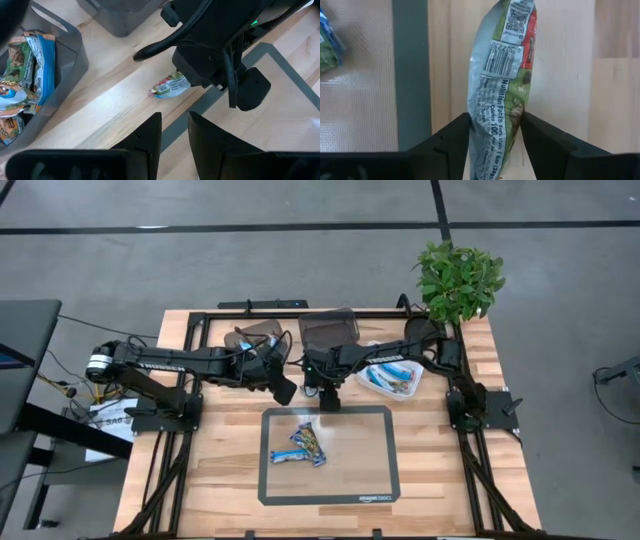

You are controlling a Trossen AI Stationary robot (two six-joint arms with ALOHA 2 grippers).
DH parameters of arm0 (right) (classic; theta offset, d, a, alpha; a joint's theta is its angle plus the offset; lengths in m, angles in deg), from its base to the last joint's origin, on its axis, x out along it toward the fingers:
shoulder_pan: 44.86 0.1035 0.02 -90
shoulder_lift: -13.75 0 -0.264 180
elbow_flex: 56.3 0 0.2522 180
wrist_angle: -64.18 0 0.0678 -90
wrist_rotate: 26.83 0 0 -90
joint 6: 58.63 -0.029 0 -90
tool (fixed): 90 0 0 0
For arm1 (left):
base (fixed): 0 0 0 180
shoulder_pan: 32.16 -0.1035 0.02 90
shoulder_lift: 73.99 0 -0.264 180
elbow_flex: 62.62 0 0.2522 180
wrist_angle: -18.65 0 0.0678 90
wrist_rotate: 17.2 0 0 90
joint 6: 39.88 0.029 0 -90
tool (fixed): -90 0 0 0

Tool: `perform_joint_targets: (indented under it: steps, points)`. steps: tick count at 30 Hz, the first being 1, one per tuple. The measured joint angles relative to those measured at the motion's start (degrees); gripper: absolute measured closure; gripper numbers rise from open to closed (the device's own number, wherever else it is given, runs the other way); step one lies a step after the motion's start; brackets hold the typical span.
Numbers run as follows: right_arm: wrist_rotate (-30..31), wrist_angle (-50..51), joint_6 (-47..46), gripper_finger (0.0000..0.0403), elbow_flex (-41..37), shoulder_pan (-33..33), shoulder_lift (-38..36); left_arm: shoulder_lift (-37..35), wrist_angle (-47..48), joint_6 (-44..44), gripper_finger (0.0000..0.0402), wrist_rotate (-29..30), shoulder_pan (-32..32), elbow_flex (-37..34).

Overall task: Pick and place Granola Bars by type
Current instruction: Put the red granola bar into the white bin

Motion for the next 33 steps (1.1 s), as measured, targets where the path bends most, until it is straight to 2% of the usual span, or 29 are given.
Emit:
perform_joint_targets:
  steps: [4, 10, 13, 15, 21, 26, 29, 33]
  points:
    - [2.3, -0.6, -0.1, 0.0257, -0.1, 0.0, 0.4, 0.0, 0.0, 0.0, 0.0315, 0.1, 0.0, 0.0]
    - [2.7, 0.2, -0.2, 0.035, -0.1, 0.0, 0.2, 0.0, 0.2, 1.9, 0.0315, 0.0, 0.2, 0.0]
    - [2.0, 1.6, -0.4, 0.0378, -0.1, 0.0, 0.1, 0.0, 0.1, 4.4, 0.0315, 0.0, 0.6, 0.0]
    - [1.3, 2.6, -2.0, 0.038, -0.1, -0.2, -0.3, -0.4, 0.2, 6.4, 0.0315, -0.1, 1.1, 0.0]
    - [1.3, 4.5, -6.9, 0.0351, -0.2, -1.6, -4.7, -3.7, 0.7, 9.8, 0.0315, 0.4, 2.6, 0.0]
    - [1.5, 6.8, -11.2, 0.0364, -0.2, -3.1, -11.8, -7.5, 0.3, 14.9, 0.0315, 1.8, 3.0, 0.0]
    - [1.6, 9.7, -15.1, 0.0376, -0.2, -3.9, -17.0, -8.2, -2.7, 19.9, 0.0315, -0.1, 3.0, 0.0]
    - [4.7, 16.1, -20.8, 0.0374, -0.2, -5.2, -23.1, -6.6, -9.6, 27.9, 0.0315, -4.7, 3.1, 0.0]
